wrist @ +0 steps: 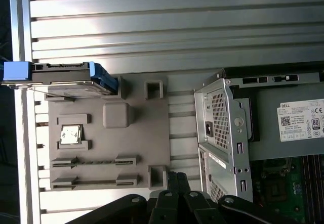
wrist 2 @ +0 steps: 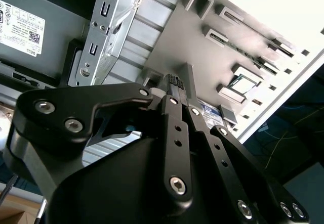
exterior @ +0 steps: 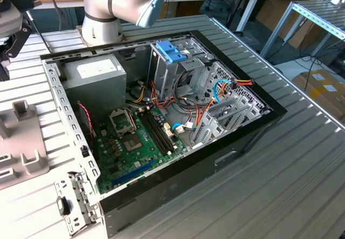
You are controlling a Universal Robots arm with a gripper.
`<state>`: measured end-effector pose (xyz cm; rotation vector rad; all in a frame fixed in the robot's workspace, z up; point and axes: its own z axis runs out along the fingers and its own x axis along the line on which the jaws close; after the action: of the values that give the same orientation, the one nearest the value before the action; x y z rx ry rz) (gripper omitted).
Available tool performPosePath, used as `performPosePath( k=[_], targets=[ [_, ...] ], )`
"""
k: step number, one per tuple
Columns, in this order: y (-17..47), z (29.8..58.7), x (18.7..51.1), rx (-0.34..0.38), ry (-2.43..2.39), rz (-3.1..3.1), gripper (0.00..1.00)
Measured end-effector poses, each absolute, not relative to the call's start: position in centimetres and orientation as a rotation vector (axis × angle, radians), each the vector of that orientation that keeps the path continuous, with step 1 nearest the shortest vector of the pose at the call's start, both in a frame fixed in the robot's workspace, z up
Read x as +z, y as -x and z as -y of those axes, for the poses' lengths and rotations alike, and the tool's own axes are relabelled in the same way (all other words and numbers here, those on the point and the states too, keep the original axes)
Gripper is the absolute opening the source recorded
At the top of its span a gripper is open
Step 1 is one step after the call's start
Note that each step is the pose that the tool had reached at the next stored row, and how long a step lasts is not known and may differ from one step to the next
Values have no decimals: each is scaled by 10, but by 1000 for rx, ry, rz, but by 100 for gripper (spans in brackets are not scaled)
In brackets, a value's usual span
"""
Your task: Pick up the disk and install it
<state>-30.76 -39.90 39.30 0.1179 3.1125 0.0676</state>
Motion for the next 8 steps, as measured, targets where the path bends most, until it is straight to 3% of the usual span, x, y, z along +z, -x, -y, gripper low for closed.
performPosePath(
  k=[8],
  targets=[
    [321, 399, 393, 68, -118, -3112, 11]
  ],
)
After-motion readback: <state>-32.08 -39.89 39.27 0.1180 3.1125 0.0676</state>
